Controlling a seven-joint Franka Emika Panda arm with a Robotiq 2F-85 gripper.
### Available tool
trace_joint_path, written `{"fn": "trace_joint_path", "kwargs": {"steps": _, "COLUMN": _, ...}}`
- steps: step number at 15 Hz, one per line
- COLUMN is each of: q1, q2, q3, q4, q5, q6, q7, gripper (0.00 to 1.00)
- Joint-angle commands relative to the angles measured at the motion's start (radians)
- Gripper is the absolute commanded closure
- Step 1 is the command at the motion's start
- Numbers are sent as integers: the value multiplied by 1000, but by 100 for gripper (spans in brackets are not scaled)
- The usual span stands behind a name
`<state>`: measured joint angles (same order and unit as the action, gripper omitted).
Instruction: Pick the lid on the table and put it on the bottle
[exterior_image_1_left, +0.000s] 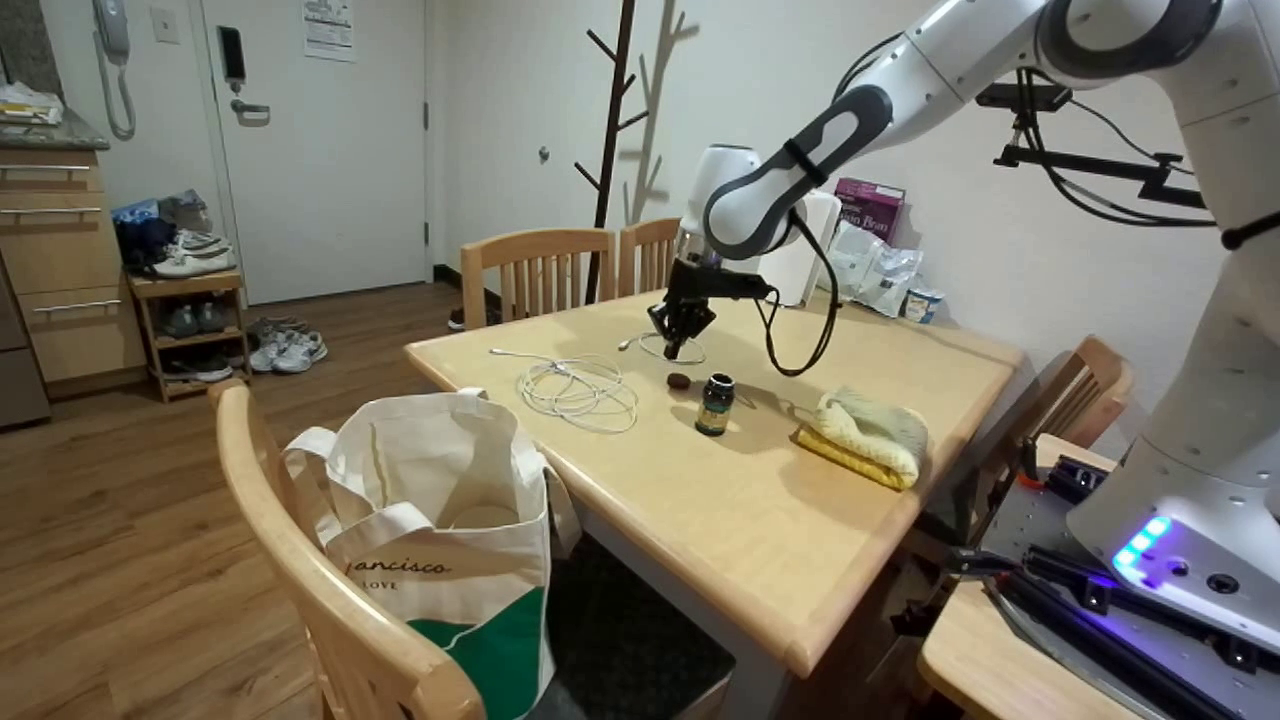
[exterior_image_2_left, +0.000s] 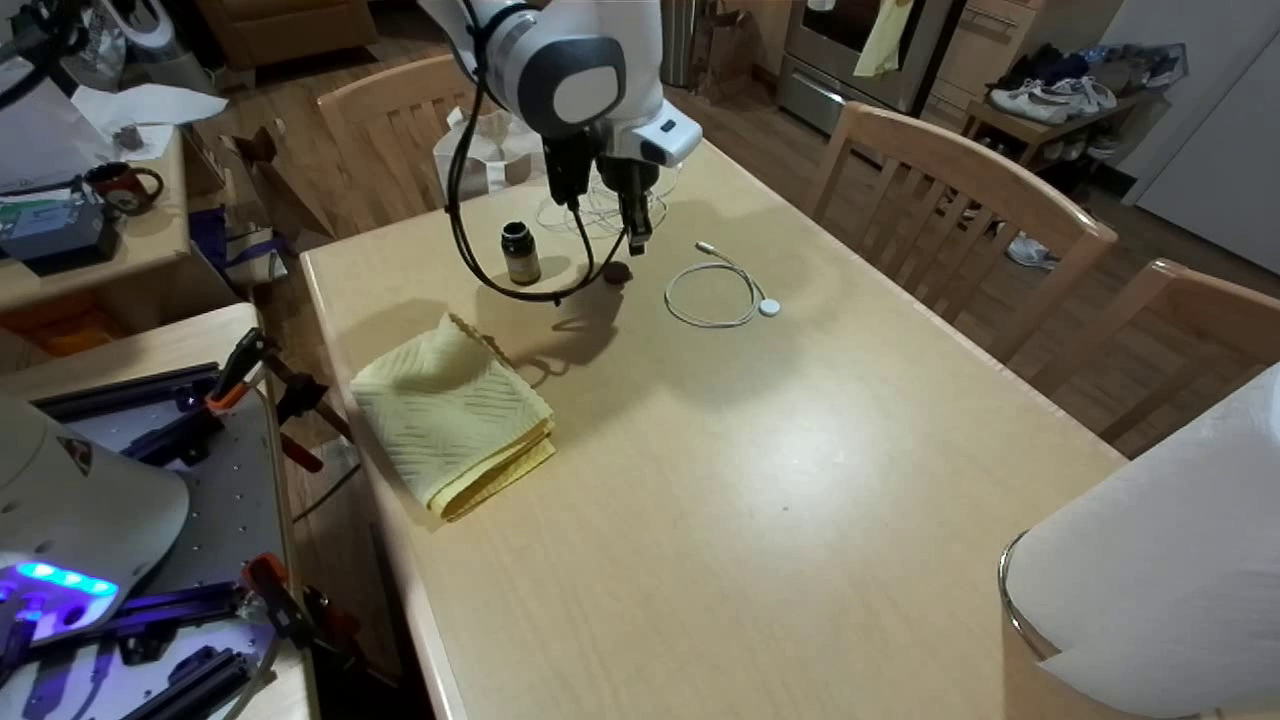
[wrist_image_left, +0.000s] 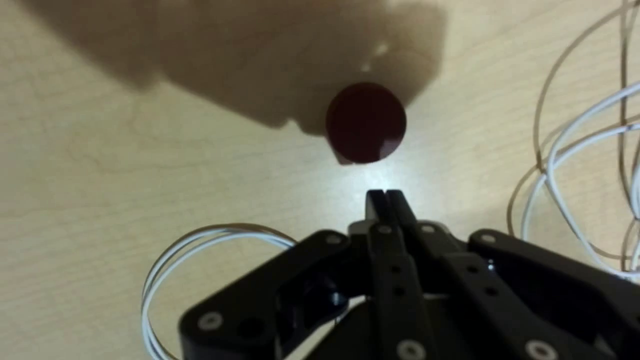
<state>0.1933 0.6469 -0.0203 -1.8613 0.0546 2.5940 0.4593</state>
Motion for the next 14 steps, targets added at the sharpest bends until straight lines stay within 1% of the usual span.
{"fn": "trace_joint_path", "kwargs": {"steps": 1, "q1": 23, "q2": -100, "q3": -19, "q4": -84, "q5": -6, "q6": -3, "q7": 4, "gripper": 71}}
{"fn": "trace_joint_path", "kwargs": {"steps": 2, "q1": 22, "q2": -107, "q3": -14, "q4": -89, "q5": -4, "q6": -3, "q7": -3, "gripper": 70}}
{"fn": "trace_joint_path", "kwargs": {"steps": 5, "q1": 22, "q2": -110, "q3": -3, "q4": -99, "q5": 2, "q6": -5, "q7": -11, "gripper": 53}}
{"fn": "trace_joint_path", "kwargs": {"steps": 13, "q1": 49, "q2": -69, "q3": -3, "q4": -114, "q5": -2, "q6": -9, "q7": 4, "gripper": 1}}
{"fn": "trace_joint_path", "kwargs": {"steps": 14, "q1": 49, "q2": -64, "q3": -1, "q4": -117, "q5": -2, "q6": -3, "q7": -4, "gripper": 1}}
